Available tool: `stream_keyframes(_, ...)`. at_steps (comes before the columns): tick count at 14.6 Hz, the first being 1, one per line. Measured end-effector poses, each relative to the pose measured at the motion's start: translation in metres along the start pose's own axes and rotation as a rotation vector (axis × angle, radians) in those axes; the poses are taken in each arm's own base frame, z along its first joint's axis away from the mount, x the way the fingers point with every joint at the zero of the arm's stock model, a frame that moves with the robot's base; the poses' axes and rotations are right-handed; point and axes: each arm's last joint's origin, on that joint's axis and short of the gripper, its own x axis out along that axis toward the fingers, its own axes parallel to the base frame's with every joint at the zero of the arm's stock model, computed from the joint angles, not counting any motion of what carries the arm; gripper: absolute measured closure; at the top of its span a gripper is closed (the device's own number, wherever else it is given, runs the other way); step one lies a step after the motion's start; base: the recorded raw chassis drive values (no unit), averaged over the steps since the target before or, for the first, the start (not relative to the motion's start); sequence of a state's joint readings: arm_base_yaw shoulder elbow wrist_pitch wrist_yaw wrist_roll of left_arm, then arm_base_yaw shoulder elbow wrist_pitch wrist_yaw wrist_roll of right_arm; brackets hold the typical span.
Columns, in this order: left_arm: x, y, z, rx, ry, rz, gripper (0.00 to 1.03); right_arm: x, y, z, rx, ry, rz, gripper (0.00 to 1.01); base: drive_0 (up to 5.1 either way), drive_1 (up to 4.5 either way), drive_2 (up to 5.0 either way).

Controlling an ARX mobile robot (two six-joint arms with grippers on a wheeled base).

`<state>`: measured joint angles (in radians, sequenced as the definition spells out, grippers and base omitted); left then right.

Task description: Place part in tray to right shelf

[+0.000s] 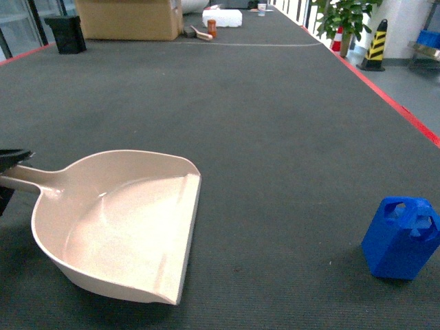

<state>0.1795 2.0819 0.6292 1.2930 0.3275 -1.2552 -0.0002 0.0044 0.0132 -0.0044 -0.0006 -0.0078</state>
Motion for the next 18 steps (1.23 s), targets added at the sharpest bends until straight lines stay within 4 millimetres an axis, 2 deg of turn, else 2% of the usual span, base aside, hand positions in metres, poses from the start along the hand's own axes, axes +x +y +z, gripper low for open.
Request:
stream_keyframes(3,-0.005,-0.022,-0.018,-0.015,0.076,-0.051,0.90,0.000,0.000,0.000,0.000,0.000,0.000,0.03,0.0,0.00,0.0)
stream_keyframes(6,-0.006,-0.066,-0.037,-0.014,0.129,-0.190,0.91,0.000,0.000,0.000,0.000,0.000,0.000,0.03,0.0,0.00,0.0)
stream_keyframes(7,-0.007,-0.074,-0.042,-0.013,0.141,-0.212,0.91,0.000,0.000,0.000,0.000,0.000,0.000,0.03,0.0,0.00,0.0)
stream_keyframes(9,-0.002,-0.091,-0.069,-0.047,0.194,-0.253,0.91,0.000,0.000,0.000,0.000,0.000,0.000,0.03,0.0,0.00,0.0)
stream_keyframes(11,0.008,-0.102,-0.087,-0.086,0.218,-0.279,0.91,0.000,0.000,0.000,0.000,0.000,0.000,0.03,0.0,0.00,0.0)
stream_keyframes(14,0.011,-0.108,-0.098,-0.128,0.240,-0.286,0.91,0.000,0.000,0.000,0.000,0.000,0.000,0.03,0.0,0.00,0.0)
stream_keyframes(17,0.012,-0.114,-0.101,-0.127,0.249,-0.306,0.91,0.000,0.000,0.000,0.000,0.000,0.000,0.03,0.0,0.00,0.0)
stream_keyframes(18,0.012,-0.114,-0.101,-0.127,0.248,-0.307,0.91,0.000,0.000,-0.002,-0.012,0.072,-0.025,0.03,0.0,0.00,0.0)
